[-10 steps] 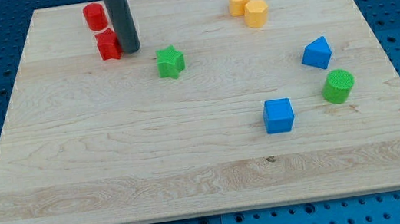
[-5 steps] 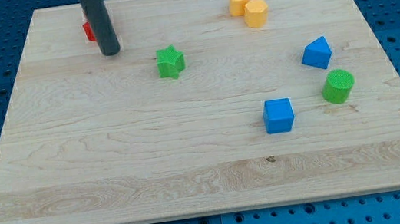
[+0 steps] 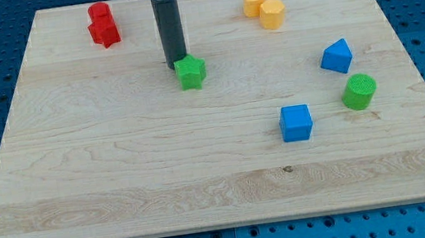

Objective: Move the green star left to the green circle

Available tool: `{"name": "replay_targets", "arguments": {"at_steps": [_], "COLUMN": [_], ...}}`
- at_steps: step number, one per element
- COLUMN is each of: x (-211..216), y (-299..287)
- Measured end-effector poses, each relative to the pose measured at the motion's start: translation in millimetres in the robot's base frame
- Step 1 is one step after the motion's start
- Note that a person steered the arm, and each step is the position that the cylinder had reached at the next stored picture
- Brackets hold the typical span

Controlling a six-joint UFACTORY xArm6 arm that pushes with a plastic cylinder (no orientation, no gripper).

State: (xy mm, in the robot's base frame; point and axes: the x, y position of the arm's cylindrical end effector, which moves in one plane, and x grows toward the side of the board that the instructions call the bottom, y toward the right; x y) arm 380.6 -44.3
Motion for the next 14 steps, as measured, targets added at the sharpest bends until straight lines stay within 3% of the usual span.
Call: {"name": "replay_targets", "arguments": {"at_steps": [3,4,9,10,14], "x": [69,60,-6,6,52], "y": [0,40,43,87,172]}}
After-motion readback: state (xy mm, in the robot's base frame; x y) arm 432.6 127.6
